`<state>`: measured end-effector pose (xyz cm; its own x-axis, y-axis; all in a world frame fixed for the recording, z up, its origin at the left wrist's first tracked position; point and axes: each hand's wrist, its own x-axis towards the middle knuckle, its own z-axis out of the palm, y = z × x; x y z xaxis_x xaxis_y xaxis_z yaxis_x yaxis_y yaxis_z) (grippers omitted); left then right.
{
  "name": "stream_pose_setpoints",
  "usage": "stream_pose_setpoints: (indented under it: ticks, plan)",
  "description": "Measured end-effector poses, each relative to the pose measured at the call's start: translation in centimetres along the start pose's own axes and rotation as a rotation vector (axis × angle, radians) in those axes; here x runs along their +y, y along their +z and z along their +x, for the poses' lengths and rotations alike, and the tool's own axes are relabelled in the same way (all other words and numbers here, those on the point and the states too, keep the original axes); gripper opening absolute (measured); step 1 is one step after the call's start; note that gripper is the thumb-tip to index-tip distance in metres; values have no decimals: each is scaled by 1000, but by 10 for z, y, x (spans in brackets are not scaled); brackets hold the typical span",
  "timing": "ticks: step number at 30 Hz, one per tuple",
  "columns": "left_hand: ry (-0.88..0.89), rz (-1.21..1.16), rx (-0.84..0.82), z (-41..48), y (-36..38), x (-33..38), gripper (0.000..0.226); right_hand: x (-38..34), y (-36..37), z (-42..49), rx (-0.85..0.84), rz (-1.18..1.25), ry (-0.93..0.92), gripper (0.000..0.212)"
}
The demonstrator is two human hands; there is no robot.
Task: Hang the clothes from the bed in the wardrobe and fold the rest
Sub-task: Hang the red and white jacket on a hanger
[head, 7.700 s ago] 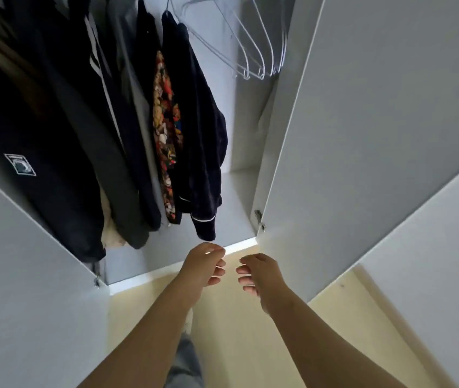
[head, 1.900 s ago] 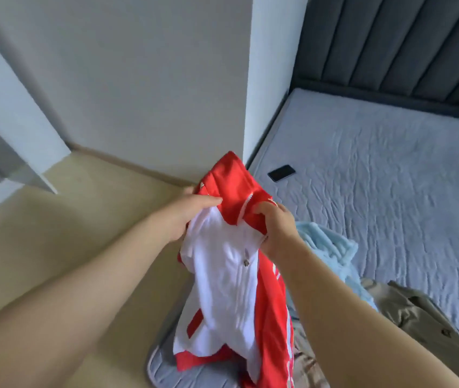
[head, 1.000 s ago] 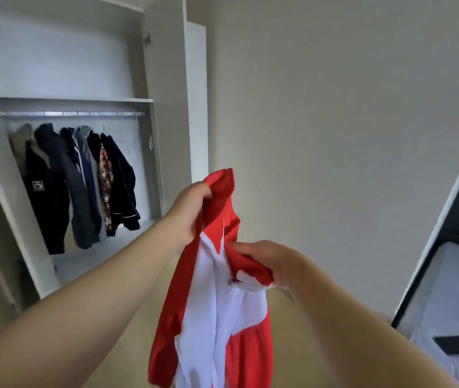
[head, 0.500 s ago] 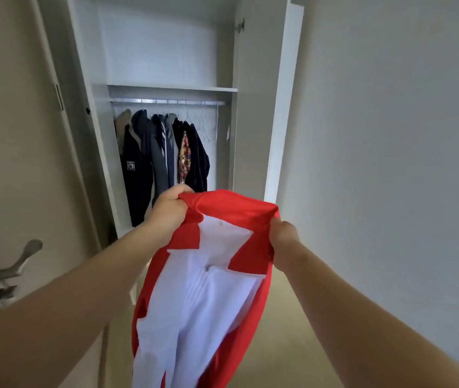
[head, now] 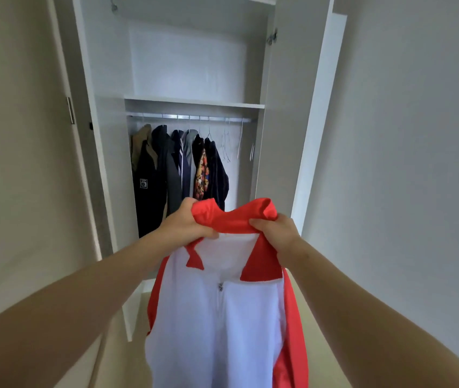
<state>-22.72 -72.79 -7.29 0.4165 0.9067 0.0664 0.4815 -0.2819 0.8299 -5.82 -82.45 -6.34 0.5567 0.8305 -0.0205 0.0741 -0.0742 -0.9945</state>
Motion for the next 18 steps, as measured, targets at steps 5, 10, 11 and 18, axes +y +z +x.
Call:
stream_pose_setpoints:
  ticks: [5, 10, 11, 18]
  plan:
    - [44, 424, 194, 70, 3, -1, 24, -17, -4, 84, 13, -56, -101, 22]
    - [-36, 572, 179, 128, -6, -17, 16, -15, 1, 140, -126, -134, -159, 27]
    - [-76, 510, 190, 140, -6, -19, 19, -12, 2, 150, -173, -165, -154, 28]
    - [-494, -618, 162, 227, 4, -35, 13, 7, 21, 238, -223, -626, -111, 26]
